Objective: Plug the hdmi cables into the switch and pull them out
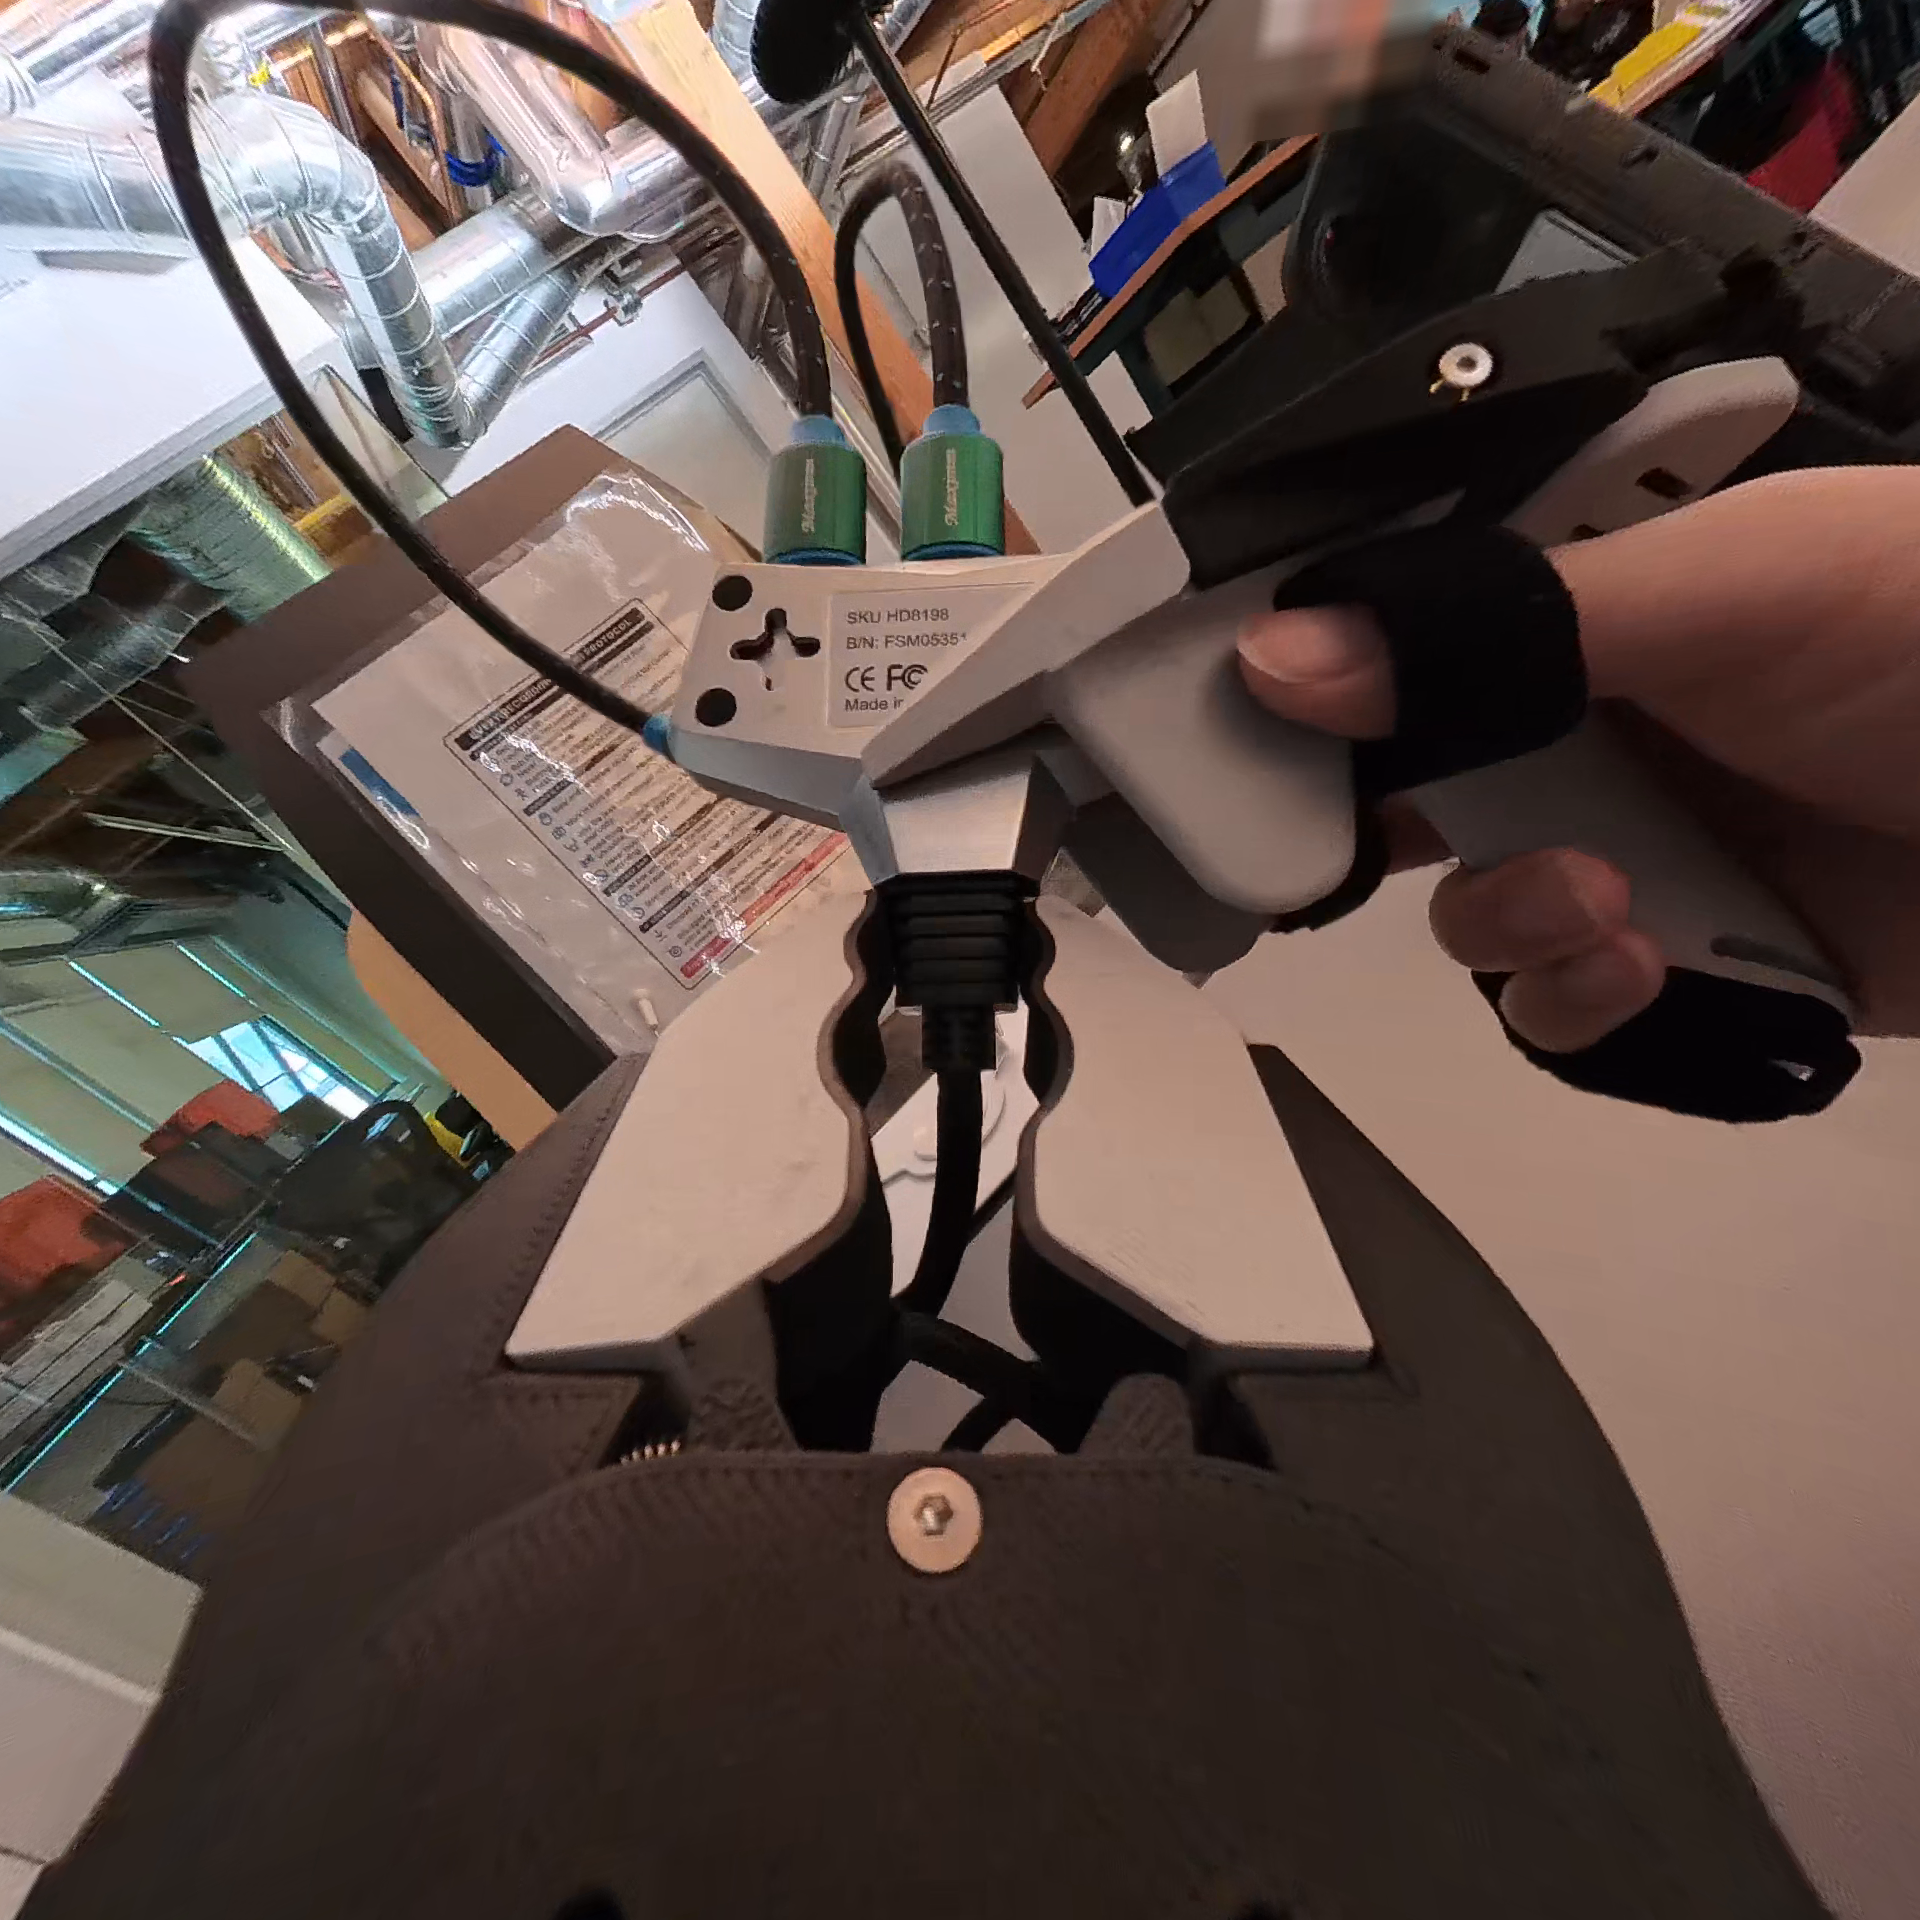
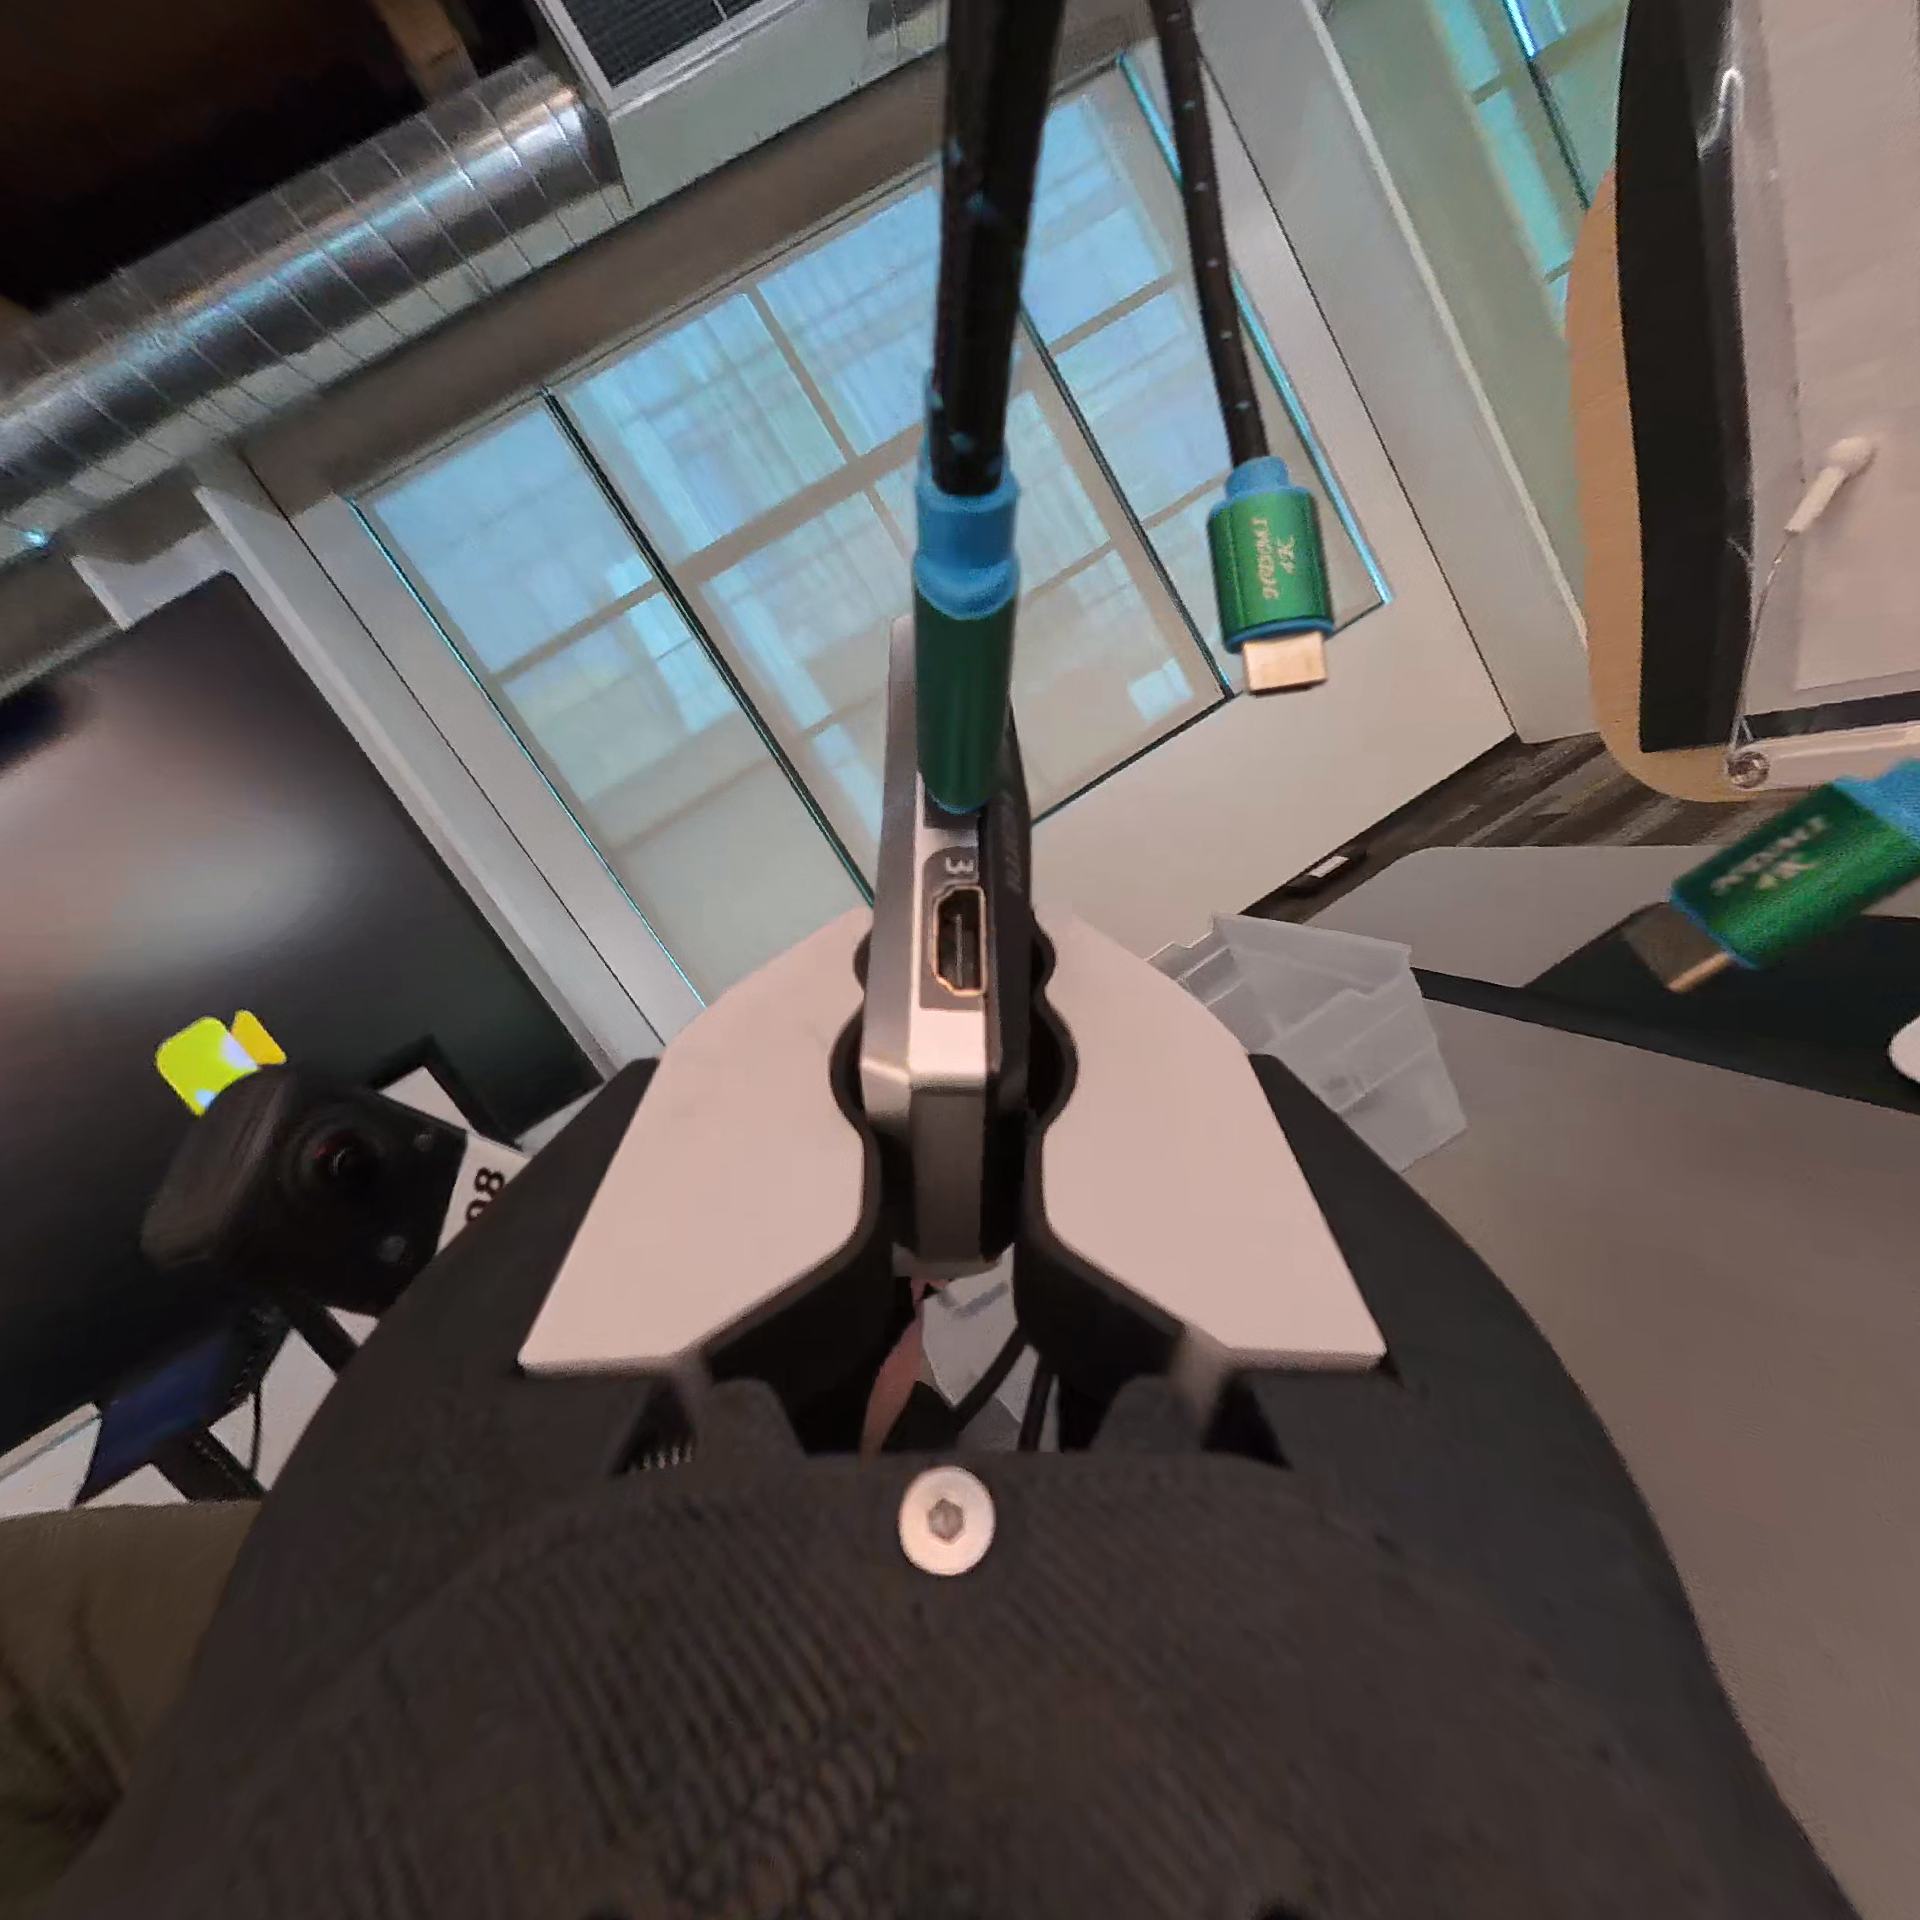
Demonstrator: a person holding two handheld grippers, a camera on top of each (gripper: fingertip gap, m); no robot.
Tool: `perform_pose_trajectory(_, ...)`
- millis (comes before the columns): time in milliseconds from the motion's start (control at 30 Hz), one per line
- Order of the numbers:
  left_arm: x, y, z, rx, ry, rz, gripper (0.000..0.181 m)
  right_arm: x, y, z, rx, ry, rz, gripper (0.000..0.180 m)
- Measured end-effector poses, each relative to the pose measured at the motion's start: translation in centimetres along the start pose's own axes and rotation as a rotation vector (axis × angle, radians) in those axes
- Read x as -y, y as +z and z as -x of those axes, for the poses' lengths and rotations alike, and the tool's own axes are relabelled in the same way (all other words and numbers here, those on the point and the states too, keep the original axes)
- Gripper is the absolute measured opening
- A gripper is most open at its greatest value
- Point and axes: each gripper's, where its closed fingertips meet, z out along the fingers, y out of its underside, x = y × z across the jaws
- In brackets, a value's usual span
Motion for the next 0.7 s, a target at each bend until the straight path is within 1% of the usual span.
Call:
perform_pose_trajectory(100, 0.0, 0.1, -0.1, 0.009, 0.025, 0.010, 0.022, 0.3, -0.1, 0.0, 0.006, 0.000, -0.014, 0.024)
perform_pose_trajectory(233, -0.3, 0.4, -0.6, 0.016, 0.061, 0.026, 0.022, 0.4, -0.6, -0.5, 0.039, 0.089, -0.062, 0.022)
perform_pose_trajectory(267, -0.6, 0.6, -0.8, 0.005, 0.055, 0.041, 0.022, 0.3, -0.6, -1.0, 0.029, 0.088, -0.050, 0.024)
perform_pose_trajectory(400, -1.0, 1.0, -1.2, -0.055, -0.017, 0.077, 0.023, 0.5, -1.1, -2.3, -0.016, 0.031, -0.022, 0.023)
perform_pose_trajectory(533, 1.7, -0.1, 0.0, -0.043, -0.083, -0.019, 0.040, 2.9, -2.6, -2.9, -0.047, -0.038, -0.075, 0.023)
perform_pose_trajectory(633, 4.7, -1.7, 1.5, -0.067, -0.193, -0.100, 0.043, 6.0, -4.4, -2.3, -0.062, -0.169, -0.121, 0.022)
perform_pose_trajectory(700, 6.9, -3.3, 3.1, -0.078, -0.287, -0.172, 0.044, 8.3, -5.9, -1.5, -0.100, -0.296, -0.144, 0.022)
